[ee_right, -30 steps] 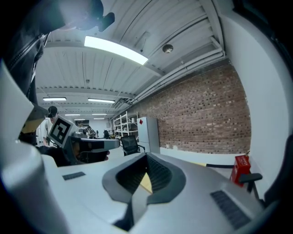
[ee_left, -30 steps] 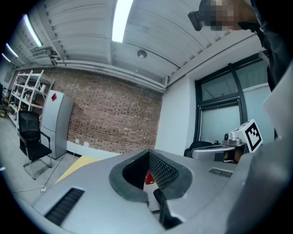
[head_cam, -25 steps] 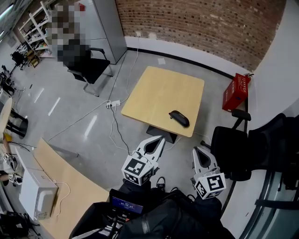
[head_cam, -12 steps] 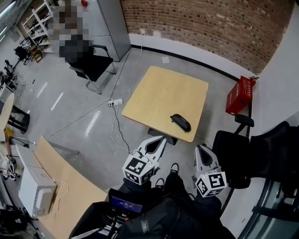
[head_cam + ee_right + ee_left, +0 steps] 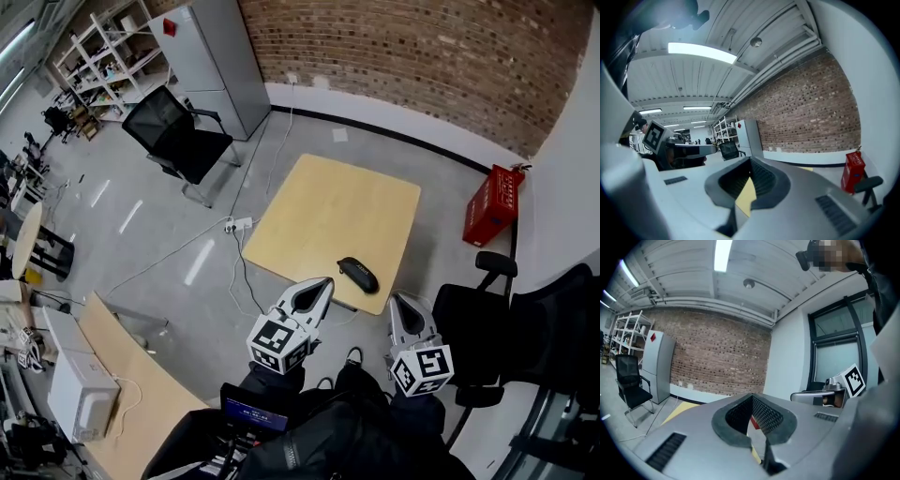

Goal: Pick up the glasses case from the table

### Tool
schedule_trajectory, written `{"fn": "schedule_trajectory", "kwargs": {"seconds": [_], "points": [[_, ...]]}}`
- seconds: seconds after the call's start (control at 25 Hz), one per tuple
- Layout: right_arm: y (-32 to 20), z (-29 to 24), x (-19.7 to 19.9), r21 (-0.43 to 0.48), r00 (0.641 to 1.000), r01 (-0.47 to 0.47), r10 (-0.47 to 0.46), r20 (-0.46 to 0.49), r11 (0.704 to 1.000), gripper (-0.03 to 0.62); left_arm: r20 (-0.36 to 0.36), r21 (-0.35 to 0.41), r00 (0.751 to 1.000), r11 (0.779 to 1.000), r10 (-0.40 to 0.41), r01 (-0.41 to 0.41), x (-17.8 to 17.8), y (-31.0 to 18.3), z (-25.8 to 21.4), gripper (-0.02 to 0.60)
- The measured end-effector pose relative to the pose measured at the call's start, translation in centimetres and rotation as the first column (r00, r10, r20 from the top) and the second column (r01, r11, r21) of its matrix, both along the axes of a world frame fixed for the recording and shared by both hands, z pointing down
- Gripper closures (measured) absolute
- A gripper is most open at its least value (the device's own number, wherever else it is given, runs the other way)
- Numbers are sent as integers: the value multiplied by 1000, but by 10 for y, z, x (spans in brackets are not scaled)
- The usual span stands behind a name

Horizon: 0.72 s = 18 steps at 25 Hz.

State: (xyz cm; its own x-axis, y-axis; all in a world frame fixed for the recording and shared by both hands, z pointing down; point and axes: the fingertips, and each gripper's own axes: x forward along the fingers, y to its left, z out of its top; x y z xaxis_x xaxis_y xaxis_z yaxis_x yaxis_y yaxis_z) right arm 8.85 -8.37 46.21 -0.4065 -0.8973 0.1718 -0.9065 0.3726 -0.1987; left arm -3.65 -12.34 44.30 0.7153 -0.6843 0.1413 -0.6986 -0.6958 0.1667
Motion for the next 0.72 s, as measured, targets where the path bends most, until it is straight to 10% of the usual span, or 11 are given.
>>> {"fn": "schedule_trajectory", "kwargs": {"seconds": [0.72], "points": [[-65,77,28,-163,994,109,-111,0,981,591,103,-161,993,985,-49,66,31,-58,82,583]]}}
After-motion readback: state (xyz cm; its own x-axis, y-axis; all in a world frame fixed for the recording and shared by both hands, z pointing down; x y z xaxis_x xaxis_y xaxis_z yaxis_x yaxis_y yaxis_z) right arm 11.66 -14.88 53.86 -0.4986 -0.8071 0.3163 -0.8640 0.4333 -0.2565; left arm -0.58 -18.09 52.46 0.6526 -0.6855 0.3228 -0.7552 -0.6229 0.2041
